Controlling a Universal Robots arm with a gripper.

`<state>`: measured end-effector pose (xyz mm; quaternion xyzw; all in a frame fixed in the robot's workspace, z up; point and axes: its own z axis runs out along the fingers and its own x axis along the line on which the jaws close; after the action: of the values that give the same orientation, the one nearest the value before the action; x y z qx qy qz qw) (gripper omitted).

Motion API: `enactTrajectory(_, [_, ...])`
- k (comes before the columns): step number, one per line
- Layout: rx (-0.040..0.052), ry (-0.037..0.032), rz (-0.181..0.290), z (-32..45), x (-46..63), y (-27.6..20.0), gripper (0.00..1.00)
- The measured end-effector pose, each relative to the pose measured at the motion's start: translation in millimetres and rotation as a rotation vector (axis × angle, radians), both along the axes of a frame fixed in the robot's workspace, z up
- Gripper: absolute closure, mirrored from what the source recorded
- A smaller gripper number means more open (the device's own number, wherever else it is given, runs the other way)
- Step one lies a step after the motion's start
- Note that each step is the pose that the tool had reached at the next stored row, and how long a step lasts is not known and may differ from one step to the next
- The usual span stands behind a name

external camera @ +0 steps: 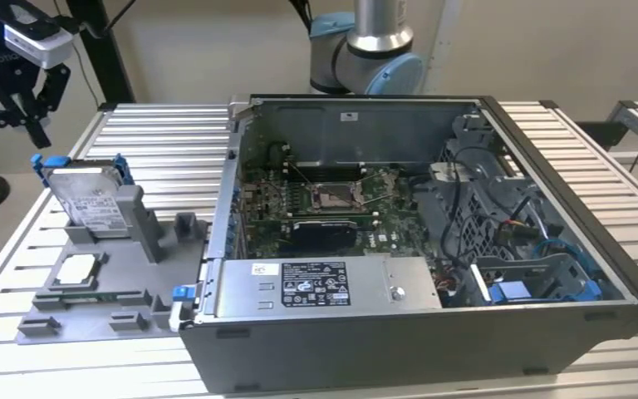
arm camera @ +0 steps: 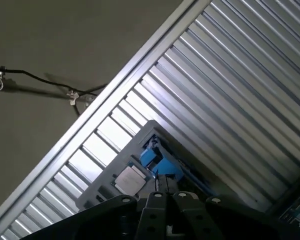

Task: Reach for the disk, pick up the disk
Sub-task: 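Pick up the disk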

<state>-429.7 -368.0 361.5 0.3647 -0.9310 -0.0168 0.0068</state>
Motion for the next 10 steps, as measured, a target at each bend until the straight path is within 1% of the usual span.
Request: enactTrajectory(10, [-0.0013, 0.0, 0.182, 0.0, -0.2, 0.0, 1.0])
